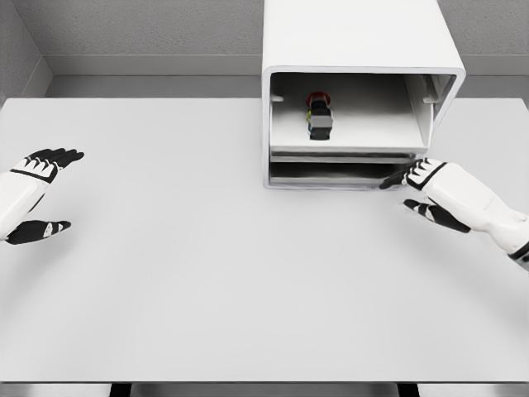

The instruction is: Slide open multi-storey tabletop storage cabinets and put open load switch and slide close multi-storey tabletop storage cabinets

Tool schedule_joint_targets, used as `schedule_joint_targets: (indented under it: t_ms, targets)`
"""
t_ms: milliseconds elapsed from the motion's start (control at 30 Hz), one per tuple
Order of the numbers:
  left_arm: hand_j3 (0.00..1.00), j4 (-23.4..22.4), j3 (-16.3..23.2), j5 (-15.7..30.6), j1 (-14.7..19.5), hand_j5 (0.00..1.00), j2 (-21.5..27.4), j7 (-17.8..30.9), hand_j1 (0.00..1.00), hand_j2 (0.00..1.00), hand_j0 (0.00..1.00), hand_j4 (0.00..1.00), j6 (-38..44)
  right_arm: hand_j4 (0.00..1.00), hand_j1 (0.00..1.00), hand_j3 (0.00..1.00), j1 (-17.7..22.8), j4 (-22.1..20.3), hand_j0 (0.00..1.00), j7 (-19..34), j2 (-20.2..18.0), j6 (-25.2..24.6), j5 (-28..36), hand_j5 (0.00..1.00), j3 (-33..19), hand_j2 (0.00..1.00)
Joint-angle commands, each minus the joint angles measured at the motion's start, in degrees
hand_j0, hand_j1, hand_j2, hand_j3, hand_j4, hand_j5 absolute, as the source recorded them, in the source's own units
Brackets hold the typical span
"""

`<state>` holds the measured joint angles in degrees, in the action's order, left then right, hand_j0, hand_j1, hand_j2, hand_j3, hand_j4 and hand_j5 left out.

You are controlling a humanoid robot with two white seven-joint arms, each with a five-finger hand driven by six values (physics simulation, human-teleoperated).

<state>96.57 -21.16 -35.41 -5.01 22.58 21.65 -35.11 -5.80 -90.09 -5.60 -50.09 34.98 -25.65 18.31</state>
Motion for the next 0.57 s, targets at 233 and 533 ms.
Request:
schedule_joint_targets:
  t_ms: [233,533]
  targets:
    - [1.00,-0.2,0.1,0.3,0.0,1.00,0.0,0.0,1.00,1.00,1.00,1.00,0.1,0.69,0.69,0.69,0.4,3.9,0.69,-1.8,-3.4,0.0,0.6,0.69,-1.9,0.69]
    - [1.00,-0.2,0.1,0.3,-0.4,1.00,0.0,0.0,1.00,1.00,1.00,1.00,0.1,0.69,0.69,0.69,0.3,3.9,0.69,-1.6,-3.0,0.0,0.5,0.69,-1.8,0.69]
